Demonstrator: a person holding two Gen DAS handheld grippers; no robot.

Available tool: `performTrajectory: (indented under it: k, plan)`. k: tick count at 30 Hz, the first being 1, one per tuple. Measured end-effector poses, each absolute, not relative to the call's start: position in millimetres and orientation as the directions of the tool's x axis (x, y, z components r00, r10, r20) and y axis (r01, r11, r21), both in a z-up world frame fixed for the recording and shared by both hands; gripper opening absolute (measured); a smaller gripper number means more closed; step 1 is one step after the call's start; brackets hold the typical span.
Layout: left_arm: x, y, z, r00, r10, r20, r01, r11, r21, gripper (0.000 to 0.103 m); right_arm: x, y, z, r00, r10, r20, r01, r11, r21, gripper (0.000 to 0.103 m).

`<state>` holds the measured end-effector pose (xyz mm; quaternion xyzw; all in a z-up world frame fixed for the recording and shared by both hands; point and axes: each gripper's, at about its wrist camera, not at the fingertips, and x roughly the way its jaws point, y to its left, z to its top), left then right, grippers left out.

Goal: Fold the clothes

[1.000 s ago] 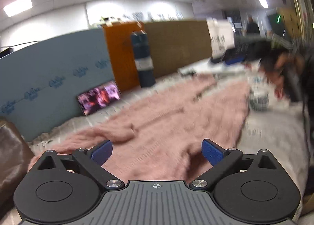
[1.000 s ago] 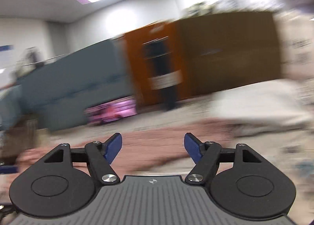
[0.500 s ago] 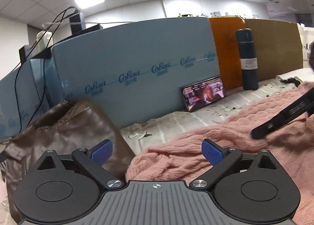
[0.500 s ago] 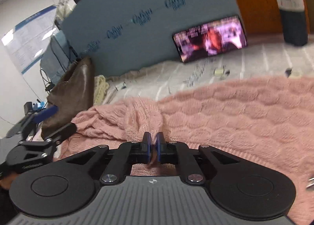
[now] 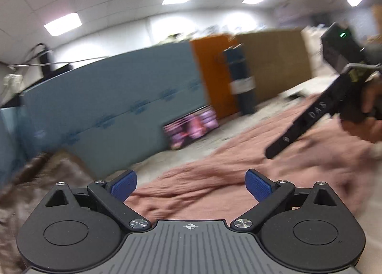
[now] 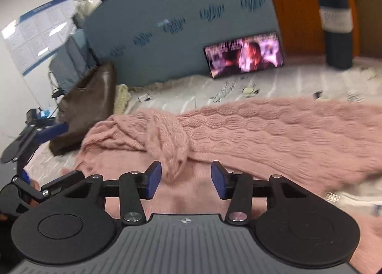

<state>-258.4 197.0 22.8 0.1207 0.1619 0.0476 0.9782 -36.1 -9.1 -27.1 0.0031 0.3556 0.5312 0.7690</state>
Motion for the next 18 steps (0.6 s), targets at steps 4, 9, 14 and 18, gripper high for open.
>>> performTrajectory:
  k: [4, 9, 14, 18]
  plan:
    - [-267, 175, 22, 0.945, -0.006, -0.326, 0.090, 0.965, 0.246, 0.100, -55, -49, -22, 0.126, 0.832, -0.541, -0.827, 0.389, 0.406, 0.047]
    - [-247, 145, -3, 0.895, 0.058, -0.443, 0.145, 0.900, 0.412, 0.100, -70, -49, -34, 0.046, 0.809, -0.586, -0.817, 0.368, 0.444, 0.047]
    - [-246, 141, -9, 0.896, 0.081, -0.436, 0.130, 0.892, 0.433, 0.101, -82, -39, -41, 0.070, 0.815, -0.575, -0.847, 0.353, 0.397, 0.013]
    - [-254, 147, -3, 0.913, 0.060, -0.403, 0.122, 0.903, 0.412, 0.101, -94, -34, -37, 0.188, 0.805, -0.563, -0.894, 0.377, 0.241, 0.015]
